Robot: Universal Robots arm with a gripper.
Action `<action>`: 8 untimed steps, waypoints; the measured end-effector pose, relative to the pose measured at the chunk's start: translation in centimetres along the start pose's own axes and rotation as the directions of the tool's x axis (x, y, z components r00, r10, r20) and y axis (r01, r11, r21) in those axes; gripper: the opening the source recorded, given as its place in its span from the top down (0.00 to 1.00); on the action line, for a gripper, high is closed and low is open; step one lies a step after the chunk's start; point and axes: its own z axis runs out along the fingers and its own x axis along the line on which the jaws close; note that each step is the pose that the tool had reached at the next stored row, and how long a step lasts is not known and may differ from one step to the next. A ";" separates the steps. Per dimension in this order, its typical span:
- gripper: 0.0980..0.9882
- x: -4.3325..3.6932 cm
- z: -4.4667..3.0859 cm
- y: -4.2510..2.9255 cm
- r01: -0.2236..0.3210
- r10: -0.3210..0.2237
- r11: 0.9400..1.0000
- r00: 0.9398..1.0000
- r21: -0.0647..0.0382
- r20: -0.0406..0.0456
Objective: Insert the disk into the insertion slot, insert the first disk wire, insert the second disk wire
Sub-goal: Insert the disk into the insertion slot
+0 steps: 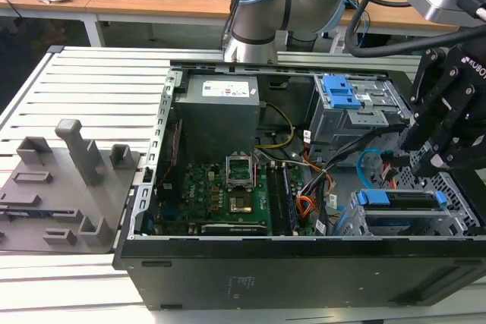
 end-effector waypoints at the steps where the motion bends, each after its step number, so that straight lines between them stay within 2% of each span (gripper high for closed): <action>1: 0.70 0.00 0.00 0.00 0.000 0.000 1.000 1.000 0.000 0.000; 2: 0.70 0.00 0.00 0.00 0.000 0.000 1.000 1.000 0.000 0.000; 3: 0.85 0.00 0.01 0.00 0.000 0.000 1.000 1.000 0.000 0.000; 5: 0.98 0.00 0.02 0.00 0.000 0.000 1.000 1.000 0.000 0.000; 8: 0.99 0.00 0.03 0.00 0.000 0.000 1.000 1.000 0.000 0.000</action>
